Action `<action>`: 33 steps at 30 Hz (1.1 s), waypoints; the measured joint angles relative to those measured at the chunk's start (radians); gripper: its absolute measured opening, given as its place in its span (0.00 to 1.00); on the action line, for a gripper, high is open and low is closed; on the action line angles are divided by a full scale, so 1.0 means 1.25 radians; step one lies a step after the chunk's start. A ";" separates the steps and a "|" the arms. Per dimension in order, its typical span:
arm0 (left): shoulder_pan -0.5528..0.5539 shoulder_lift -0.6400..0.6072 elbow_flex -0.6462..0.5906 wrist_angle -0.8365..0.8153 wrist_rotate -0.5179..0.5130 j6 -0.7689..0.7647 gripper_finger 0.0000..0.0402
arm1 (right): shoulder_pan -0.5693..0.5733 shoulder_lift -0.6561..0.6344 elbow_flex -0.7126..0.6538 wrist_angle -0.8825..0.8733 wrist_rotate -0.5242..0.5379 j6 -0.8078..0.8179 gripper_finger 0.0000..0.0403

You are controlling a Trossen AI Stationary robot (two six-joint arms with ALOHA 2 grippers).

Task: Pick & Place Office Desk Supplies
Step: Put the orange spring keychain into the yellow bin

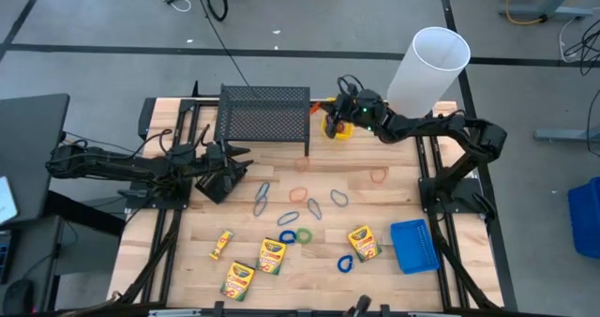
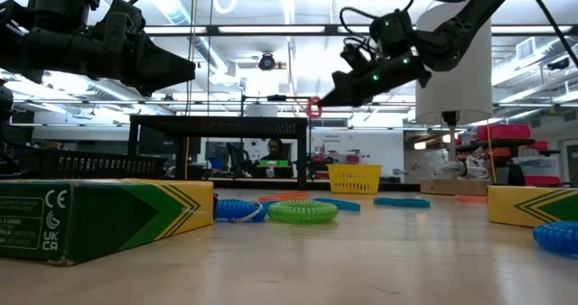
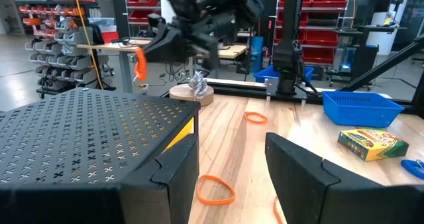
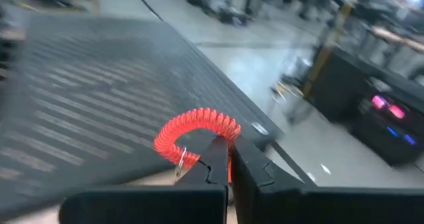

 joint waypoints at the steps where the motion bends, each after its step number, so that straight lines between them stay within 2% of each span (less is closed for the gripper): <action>1: 0.000 0.000 0.000 0.000 0.000 0.001 0.45 | -0.007 0.000 0.000 -0.014 0.022 -0.001 0.00; 5: 0.000 0.000 0.000 0.000 0.000 0.001 0.45 | -0.030 0.000 0.000 -0.090 0.099 -0.015 0.00; 12: 0.000 0.000 0.000 0.000 0.000 0.009 0.45 | -0.054 0.000 0.000 -0.218 0.143 -0.010 0.00; 26: 0.000 0.000 0.000 0.000 0.000 0.015 0.45 | -0.054 0.000 0.000 -0.350 0.154 -0.008 0.01; 33: 0.000 0.000 0.000 0.000 0.000 0.015 0.45 | -0.054 0.000 0.000 -0.354 0.154 0.006 0.08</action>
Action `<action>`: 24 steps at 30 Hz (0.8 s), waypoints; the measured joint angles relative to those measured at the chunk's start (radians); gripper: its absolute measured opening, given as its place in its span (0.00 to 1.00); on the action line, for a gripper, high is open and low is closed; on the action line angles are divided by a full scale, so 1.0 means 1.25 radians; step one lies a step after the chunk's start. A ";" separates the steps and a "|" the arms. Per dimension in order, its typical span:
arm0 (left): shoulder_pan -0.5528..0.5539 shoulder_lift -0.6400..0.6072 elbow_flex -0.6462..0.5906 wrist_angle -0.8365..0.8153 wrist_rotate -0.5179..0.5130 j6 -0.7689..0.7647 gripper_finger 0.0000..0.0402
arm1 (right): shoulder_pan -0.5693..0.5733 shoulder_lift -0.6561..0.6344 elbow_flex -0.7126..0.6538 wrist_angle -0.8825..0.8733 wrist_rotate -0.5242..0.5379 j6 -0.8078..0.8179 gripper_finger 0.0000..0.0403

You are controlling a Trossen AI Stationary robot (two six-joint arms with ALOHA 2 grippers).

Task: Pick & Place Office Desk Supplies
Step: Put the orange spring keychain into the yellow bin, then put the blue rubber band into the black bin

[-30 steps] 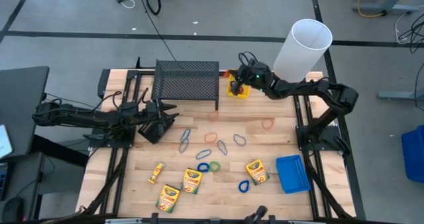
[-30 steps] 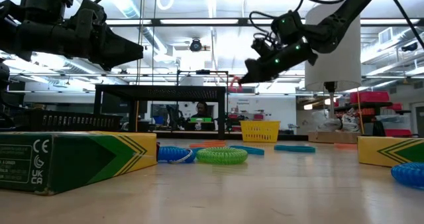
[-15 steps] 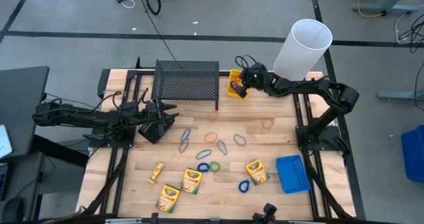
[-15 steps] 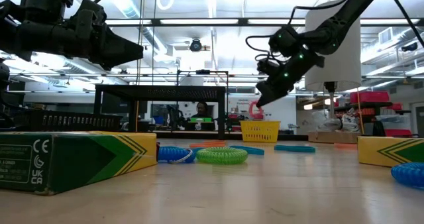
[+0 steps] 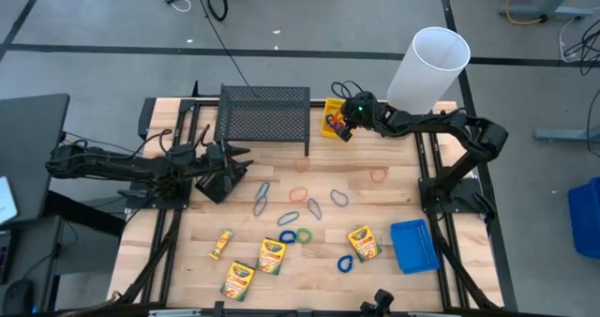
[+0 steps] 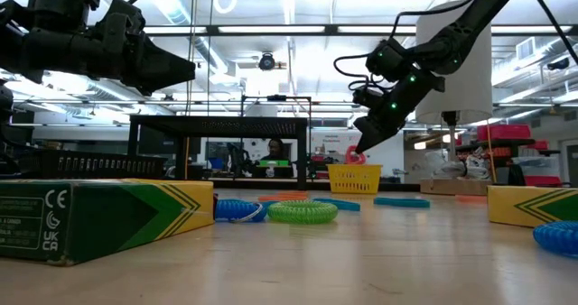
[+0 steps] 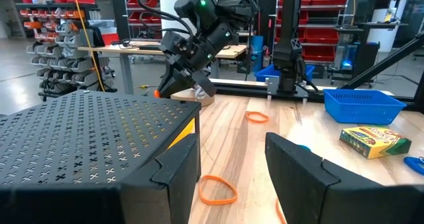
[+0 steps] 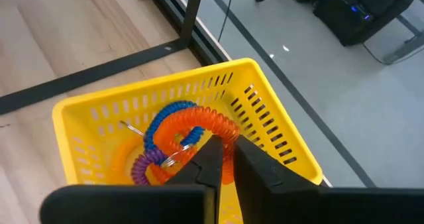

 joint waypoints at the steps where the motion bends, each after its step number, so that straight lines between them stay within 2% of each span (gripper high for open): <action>1: 0.000 0.000 0.000 0.000 0.000 0.000 0.45 | 0.000 0.000 0.000 0.000 0.000 0.004 0.09; 7: 0.000 0.000 0.000 0.000 0.000 0.000 0.45 | 0.000 0.000 0.000 0.000 0.000 0.007 0.10; 11: 0.000 0.000 0.000 -0.001 0.000 0.000 0.45 | 0.000 0.000 0.000 0.000 0.000 0.015 0.15; 21: 0.000 0.000 0.000 -0.004 0.000 0.000 0.45 | 0.002 0.000 0.000 0.000 -0.004 0.031 0.45; 24: 0.000 0.000 0.000 -0.004 0.000 -0.006 0.45 | 0.002 0.000 0.000 0.013 -0.006 0.029 0.51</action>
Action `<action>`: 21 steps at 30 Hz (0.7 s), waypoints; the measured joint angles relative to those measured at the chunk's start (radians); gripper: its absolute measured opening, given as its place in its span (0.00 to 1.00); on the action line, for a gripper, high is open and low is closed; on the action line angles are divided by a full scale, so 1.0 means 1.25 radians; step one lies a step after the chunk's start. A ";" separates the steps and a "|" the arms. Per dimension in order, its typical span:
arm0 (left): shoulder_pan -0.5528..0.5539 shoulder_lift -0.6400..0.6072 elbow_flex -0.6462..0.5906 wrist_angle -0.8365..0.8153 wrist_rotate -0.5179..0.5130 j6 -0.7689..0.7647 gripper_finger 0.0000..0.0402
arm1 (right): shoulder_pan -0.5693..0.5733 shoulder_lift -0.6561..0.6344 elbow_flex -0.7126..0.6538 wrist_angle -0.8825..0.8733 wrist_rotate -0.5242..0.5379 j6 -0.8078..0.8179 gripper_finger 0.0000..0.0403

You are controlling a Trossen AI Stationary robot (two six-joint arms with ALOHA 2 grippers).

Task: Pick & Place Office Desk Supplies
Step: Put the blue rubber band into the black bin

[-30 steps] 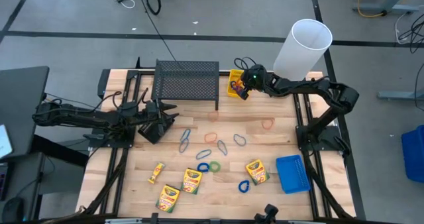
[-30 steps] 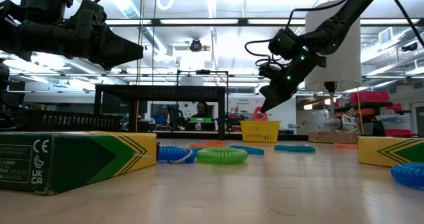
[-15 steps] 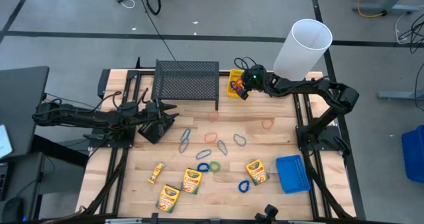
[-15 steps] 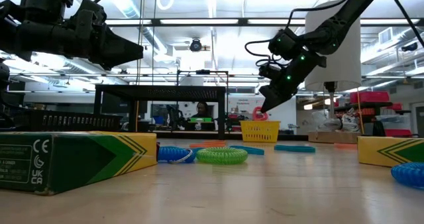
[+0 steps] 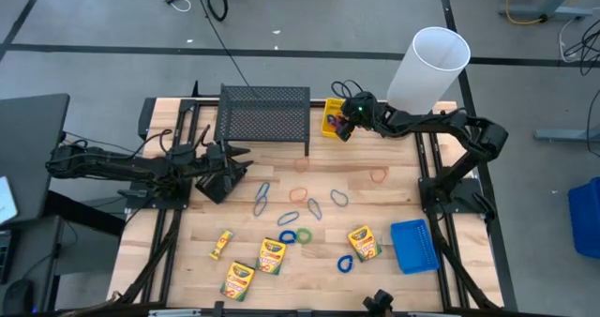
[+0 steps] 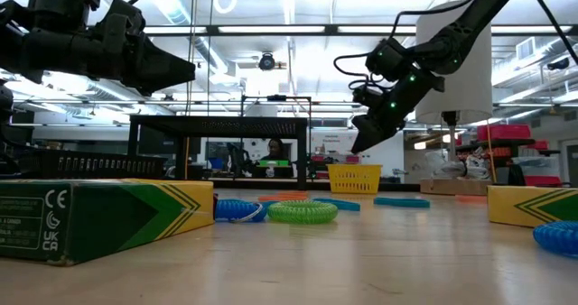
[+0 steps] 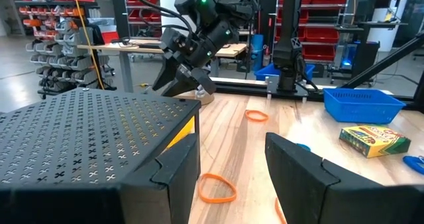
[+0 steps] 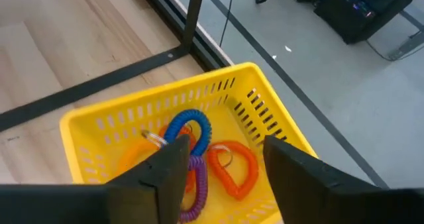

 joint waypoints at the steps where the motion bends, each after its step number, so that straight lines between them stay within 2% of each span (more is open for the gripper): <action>1: 0.000 0.000 0.000 0.000 0.000 -0.007 0.45 | 0.002 0.000 0.000 0.006 0.000 -0.002 0.52; 6: 0.000 0.000 0.012 -0.031 0.029 -0.042 0.45 | 0.033 0.000 0.000 0.034 0.000 -0.028 0.53; 10: -0.012 0.007 0.074 -0.197 0.035 -0.096 0.45 | 0.072 0.000 0.000 0.043 0.000 -0.046 0.53; 13: -0.046 0.039 0.131 -0.333 -0.006 -0.121 0.45 | 0.107 0.000 0.000 0.043 0.000 -0.061 0.53; 17: -0.090 0.107 0.214 -0.464 -0.056 -0.150 0.45 | 0.164 0.000 0.000 0.054 0.000 -0.071 0.53; 21: -0.123 0.190 0.292 -0.586 -0.060 -0.195 0.45 | 0.237 0.000 0.000 0.096 0.000 -0.072 0.53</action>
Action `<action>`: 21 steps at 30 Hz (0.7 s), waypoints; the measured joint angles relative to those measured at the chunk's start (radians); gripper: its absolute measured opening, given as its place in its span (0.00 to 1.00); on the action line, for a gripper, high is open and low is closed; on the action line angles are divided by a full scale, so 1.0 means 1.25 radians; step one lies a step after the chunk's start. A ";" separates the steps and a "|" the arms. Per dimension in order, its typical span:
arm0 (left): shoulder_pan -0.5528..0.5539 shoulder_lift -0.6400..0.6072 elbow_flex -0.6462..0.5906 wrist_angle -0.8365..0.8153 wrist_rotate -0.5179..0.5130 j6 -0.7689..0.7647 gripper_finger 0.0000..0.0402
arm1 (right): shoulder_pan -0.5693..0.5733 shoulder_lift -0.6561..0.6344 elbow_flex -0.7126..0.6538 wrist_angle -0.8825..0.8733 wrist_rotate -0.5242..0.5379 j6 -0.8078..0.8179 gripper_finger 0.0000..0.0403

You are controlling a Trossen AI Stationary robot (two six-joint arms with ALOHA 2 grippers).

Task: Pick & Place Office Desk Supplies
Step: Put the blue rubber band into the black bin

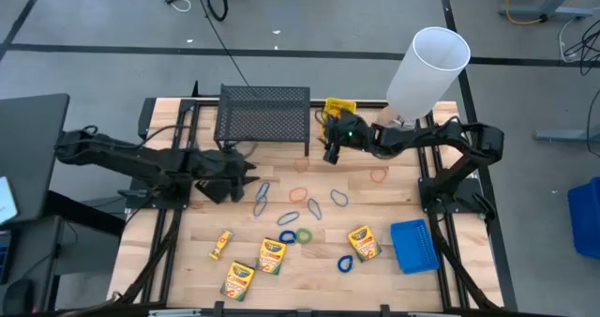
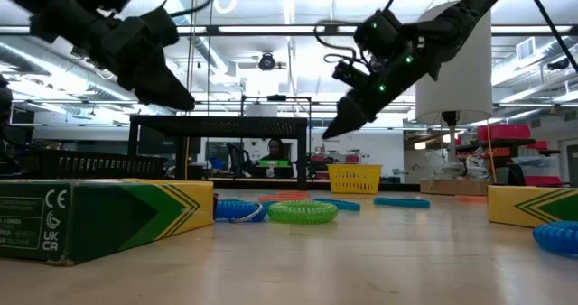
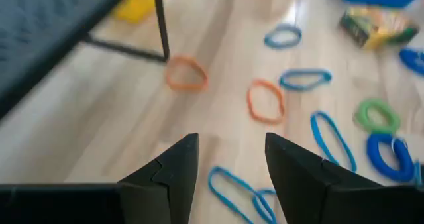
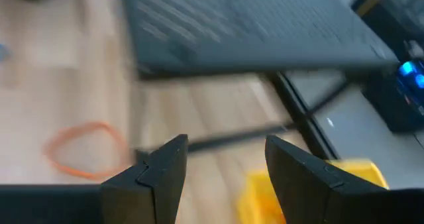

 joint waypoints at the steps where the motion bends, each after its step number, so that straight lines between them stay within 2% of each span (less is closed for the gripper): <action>1: -0.008 0.023 0.018 -0.025 0.000 -0.011 0.45 | 0.019 0.000 0.000 0.017 0.000 -0.003 0.53; 8: -0.047 0.187 0.088 -0.116 0.056 -0.094 0.45 | 0.145 0.000 0.000 0.173 0.003 -0.037 0.53; 11: -0.061 0.248 0.099 -0.118 0.077 -0.123 0.45 | 0.194 -0.001 0.000 0.236 0.044 -0.067 0.53; 15: -0.066 0.305 0.115 -0.131 0.079 -0.154 0.45 | 0.249 -0.028 0.000 0.250 0.123 -0.119 0.53; 21: -0.066 0.368 0.144 -0.131 0.084 -0.181 0.45 | 0.294 -0.094 0.000 0.188 0.187 -0.137 0.53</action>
